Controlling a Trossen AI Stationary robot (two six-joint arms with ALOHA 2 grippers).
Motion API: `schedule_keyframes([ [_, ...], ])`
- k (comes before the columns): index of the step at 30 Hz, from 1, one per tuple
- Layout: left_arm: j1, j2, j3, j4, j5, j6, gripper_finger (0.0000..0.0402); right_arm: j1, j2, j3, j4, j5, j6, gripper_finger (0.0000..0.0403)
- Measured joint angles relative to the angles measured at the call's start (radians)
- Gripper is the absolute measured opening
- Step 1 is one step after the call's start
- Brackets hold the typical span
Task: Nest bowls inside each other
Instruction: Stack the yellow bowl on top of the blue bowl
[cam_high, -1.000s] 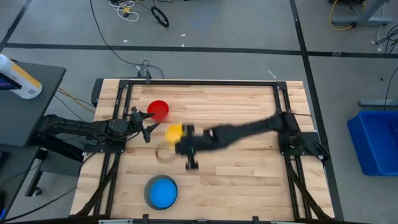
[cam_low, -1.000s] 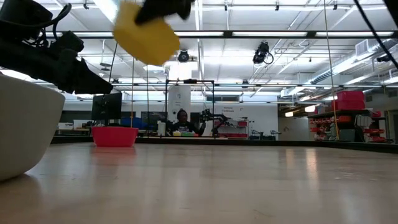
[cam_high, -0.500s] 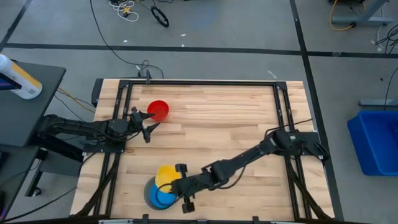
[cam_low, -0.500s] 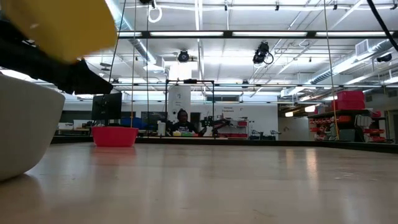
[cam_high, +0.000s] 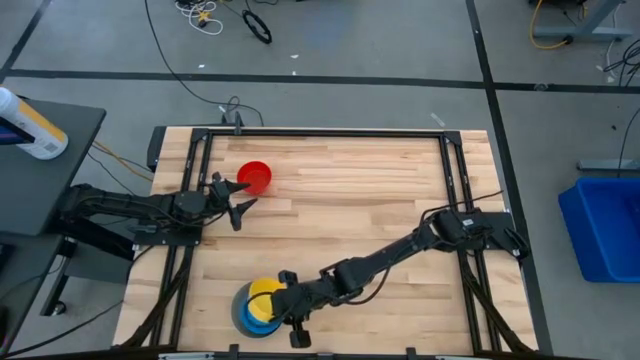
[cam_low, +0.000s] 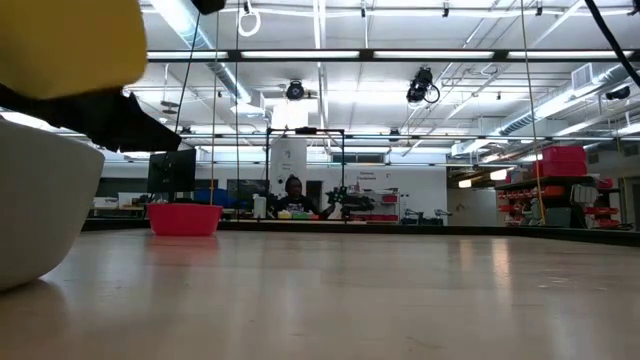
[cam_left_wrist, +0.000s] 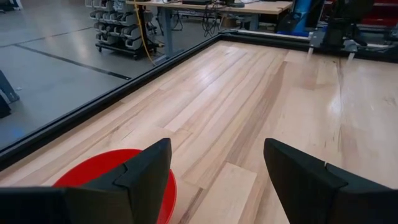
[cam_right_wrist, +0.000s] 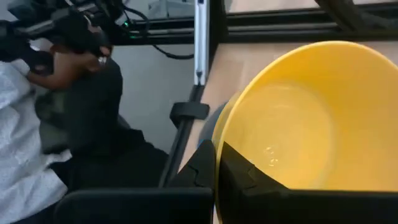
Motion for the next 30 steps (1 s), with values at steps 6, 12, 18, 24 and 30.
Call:
schedule_keyframes([
  [6,0.0,0.0,0.0,0.001,0.0,-0.004,0.0263,0.004,0.021,0.01,-0.046,-0.026,0.012,0.0],
  [12,0.0,0.0,0.0,0.0,0.001,-0.011,0.0263,-0.005,0.077,0.01,-0.007,-0.104,0.043,0.0],
  [18,0.0,0.0,0.0,0.0,0.0,-0.011,0.0263,-0.015,0.076,0.01,-0.037,-0.104,0.067,0.0001],
  [24,0.0,0.0,0.0,0.0,0.001,-0.011,0.0263,-0.032,0.068,0.057,-0.071,-0.18,0.074,0.0059],
  [30,0.0,0.0,0.0,0.0,0.003,-0.011,0.0263,-0.043,0.069,0.07,-0.165,-0.14,0.1,0.0148],
])
